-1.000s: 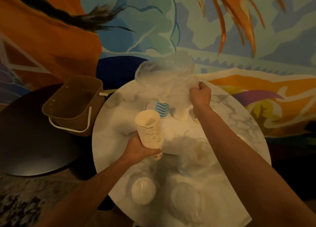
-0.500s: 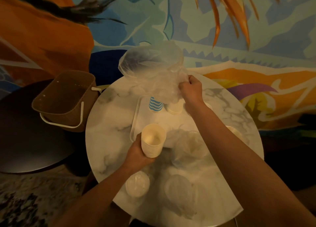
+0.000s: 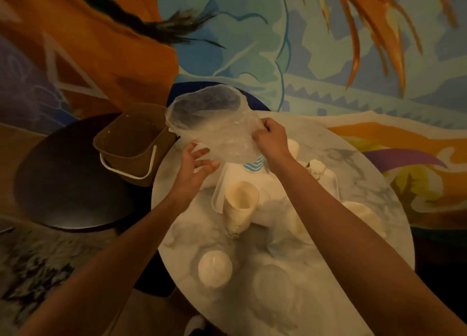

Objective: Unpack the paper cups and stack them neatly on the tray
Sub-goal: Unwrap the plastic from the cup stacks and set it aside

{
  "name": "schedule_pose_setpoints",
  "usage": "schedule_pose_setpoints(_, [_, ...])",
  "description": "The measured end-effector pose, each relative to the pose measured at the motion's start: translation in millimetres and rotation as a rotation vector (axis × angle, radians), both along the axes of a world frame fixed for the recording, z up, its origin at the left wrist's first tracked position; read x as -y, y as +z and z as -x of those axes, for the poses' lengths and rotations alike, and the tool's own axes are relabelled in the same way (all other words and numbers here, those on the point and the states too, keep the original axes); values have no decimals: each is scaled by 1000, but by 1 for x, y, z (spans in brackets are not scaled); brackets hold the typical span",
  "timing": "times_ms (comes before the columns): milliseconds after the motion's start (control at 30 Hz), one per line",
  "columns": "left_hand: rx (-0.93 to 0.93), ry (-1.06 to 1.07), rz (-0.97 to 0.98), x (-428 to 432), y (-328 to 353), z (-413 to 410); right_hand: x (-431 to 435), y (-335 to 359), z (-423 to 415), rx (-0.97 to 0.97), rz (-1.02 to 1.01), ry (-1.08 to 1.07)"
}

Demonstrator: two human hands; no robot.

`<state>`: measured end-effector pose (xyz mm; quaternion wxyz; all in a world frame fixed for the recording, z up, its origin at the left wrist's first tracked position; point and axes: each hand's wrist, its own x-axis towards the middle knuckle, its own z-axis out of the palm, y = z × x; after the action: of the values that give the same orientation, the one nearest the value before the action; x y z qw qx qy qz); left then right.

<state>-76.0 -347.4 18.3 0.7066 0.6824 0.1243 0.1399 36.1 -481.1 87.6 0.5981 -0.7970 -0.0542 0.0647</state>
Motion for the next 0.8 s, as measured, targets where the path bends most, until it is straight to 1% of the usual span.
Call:
schedule_pose_setpoints(100, [4, 107, 37, -18, 3, -5, -13, 0, 8, 15, 26, 43])
schedule_pose_setpoints(200, [-16, 197, 108, -35, 11, -6, -30, -1, 15, 28, 104, 76])
schedule_pose_setpoints(267, [15, 276, 120, -48, 20, -4, -46, -1, 21, 37, 153, 127])
schedule_pose_setpoints(300, [33, 324, 65, -57, 23, -3, -55, 0, 23, 44, 193, 165])
schedule_pose_setpoints(333, [33, 361, -41, -69, 24, -3, -65, 0, 26, 54, 249, 212])
schedule_pose_setpoints(400, [-56, 405, -308, -94, 23, 1, -86, 2, 30, 89, 377, 334])
schedule_pose_setpoints(433, [-94, 382, -436, -107, 22, 3, -98, 2, 32, 118, 436, 396])
schedule_pose_setpoints(467, [-118, 316, -534, -120, 21, 6, -111, 1, 35, 145, 484, 450])
schedule_pose_setpoints(500, [-145, 249, -607, -130, 22, 9, -124, 0, 37, 156, 524, 493])
schedule_pose_setpoints(567, [-176, 188, -685, -153, 17, 13, -151, -4, 42, 149, 578, 549])
schedule_pose_setpoints(633, [-146, 170, -618, -178, 10, 18, -175, -11, 48, 126, 590, 579])
schedule_pose_setpoints(667, [-117, 160, -562, -192, 5, 23, -183, -16, 51, 99, 558, 586])
schedule_pose_setpoints(733, [-114, 170, -519, -220, -7, 32, -195, -28, 56, 37, 516, 618])
schedule_pose_setpoints(800, [-150, 223, -506, -250, -21, 42, -203, -42, 59, 2, 592, 678])
